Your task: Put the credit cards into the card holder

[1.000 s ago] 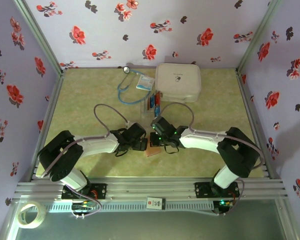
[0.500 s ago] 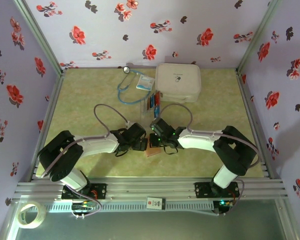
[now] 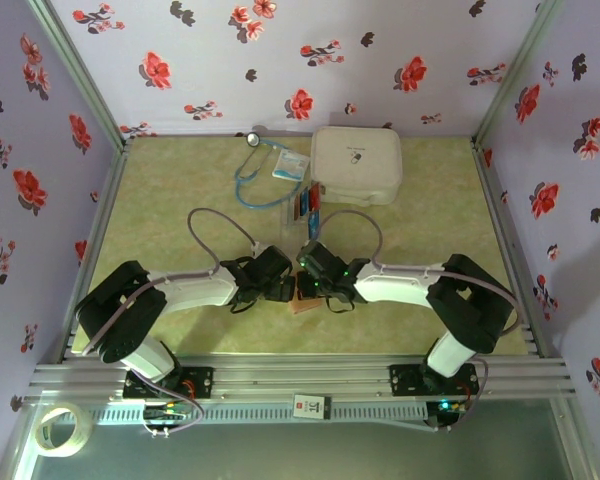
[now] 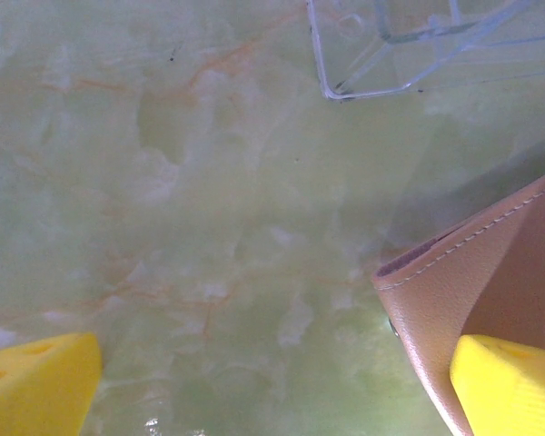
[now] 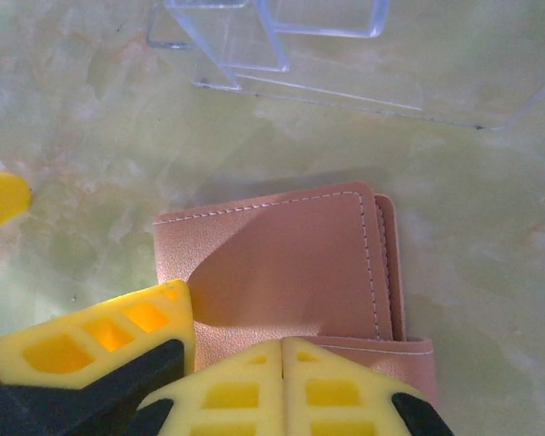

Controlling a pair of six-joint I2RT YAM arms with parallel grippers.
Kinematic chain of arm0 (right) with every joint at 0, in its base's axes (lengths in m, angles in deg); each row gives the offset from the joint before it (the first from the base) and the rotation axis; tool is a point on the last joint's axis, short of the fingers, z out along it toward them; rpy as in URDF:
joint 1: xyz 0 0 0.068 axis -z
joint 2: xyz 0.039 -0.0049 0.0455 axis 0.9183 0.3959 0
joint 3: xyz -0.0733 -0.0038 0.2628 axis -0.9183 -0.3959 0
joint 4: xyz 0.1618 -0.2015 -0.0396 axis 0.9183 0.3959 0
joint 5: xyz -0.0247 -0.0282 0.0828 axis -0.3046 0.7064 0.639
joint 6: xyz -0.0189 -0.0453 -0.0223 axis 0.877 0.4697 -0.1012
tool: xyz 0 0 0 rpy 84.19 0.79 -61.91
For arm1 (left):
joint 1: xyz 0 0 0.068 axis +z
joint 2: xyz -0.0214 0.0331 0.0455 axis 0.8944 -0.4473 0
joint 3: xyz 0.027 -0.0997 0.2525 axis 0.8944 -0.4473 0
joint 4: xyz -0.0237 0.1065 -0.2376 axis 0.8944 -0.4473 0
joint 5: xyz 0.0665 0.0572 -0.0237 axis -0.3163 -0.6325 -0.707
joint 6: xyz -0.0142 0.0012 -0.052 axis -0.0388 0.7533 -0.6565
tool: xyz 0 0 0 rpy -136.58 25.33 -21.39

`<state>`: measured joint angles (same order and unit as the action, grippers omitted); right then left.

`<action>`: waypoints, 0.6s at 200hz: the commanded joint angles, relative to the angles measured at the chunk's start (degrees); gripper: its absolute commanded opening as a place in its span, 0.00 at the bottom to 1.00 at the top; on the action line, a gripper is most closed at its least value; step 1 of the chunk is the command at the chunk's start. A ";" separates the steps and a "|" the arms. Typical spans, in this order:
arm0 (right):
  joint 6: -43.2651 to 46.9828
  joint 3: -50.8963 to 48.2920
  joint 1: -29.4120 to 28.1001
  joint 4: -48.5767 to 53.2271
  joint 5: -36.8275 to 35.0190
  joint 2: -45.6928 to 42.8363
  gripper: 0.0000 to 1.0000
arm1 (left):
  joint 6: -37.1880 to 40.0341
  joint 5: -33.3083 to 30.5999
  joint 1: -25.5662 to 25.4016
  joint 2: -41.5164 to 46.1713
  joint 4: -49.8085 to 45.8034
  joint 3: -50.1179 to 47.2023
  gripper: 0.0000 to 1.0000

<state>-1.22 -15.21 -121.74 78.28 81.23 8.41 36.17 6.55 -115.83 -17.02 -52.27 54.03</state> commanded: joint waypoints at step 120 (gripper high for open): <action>-0.04 -5.54 -4.41 6.29 -0.81 3.53 0.00 | 0.63 -0.46 -0.40 -1.63 -2.06 -1.50 1.00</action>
<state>-0.41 -16.83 -124.17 75.85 77.49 8.47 36.17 6.53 -115.92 -17.02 -52.27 54.03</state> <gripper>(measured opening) 0.039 0.997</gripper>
